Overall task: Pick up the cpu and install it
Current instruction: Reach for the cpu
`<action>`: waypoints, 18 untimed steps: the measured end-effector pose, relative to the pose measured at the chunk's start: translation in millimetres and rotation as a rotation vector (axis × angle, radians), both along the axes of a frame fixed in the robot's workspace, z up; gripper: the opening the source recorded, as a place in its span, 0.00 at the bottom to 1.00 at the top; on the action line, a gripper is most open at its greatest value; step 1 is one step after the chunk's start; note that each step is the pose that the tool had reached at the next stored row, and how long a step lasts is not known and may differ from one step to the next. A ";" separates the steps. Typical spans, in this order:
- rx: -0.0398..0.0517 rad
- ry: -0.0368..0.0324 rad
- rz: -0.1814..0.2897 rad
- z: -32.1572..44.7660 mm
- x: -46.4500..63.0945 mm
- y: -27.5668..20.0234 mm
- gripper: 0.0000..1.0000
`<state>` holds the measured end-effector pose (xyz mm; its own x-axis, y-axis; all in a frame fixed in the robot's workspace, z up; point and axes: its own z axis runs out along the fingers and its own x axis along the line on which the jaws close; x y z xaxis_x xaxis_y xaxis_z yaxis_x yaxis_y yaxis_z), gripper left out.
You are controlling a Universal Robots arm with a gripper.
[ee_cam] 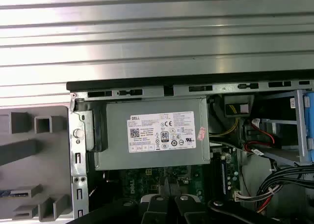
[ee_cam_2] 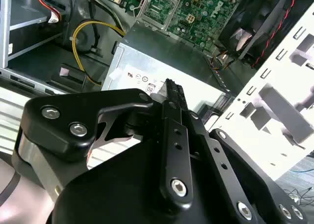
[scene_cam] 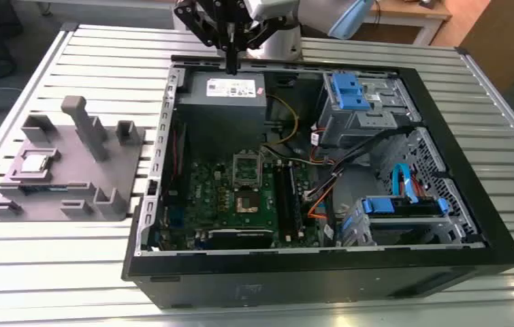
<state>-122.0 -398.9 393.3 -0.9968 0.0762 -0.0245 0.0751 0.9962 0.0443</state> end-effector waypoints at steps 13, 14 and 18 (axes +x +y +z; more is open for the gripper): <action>0.0000 0.0000 0.000 0.0 -2.4 0.0 0.11; 0.0001 0.0000 0.000 0.0 -2.5 0.0 0.11; 0.0001 0.0000 0.000 0.0 -4.2 0.0 0.11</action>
<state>-126.1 -399.0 393.3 -0.9968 0.0762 -0.0245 0.0751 0.9962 0.0444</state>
